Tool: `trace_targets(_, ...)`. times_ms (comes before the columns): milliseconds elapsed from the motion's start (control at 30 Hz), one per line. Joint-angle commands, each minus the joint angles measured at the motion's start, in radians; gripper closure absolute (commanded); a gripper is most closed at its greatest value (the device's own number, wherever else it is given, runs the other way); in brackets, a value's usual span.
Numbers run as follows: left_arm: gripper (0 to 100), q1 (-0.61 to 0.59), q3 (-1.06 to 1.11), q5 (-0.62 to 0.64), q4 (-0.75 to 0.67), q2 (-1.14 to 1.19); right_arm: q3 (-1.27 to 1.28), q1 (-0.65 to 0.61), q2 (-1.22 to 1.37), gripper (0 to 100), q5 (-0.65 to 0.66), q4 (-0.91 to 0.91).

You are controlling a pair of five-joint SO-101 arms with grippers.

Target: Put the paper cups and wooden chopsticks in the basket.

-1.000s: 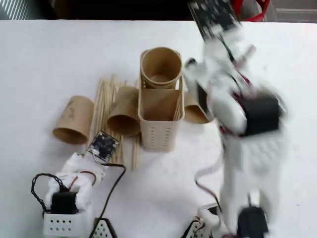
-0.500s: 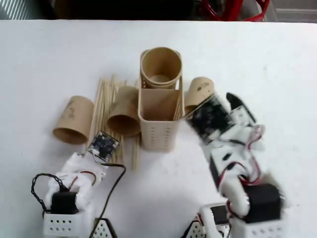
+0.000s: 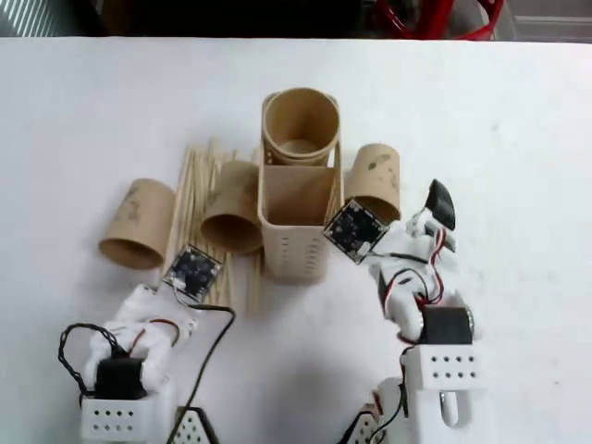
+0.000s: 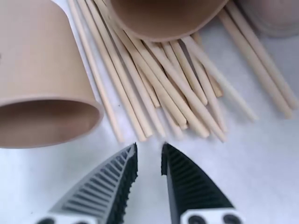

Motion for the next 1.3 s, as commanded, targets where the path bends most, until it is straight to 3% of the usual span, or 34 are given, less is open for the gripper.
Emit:
trace_targets(0, 90, -0.005, -0.002, -0.003, 0.015, 0.007, 0.018, 0.012, 0.039, 60.6, 0.052, -0.090)
trace_targets(800, 90, -0.005, -0.002, -0.003, 0.015, 0.007, 0.041, 0.064, 0.441, 60.1, 0.034, -0.584)
trace_targets(1267, 90, -0.005, -0.002, -0.003, 0.015, 0.007, 0.069, 0.101, 0.389, 60.1, -0.064, -0.576)
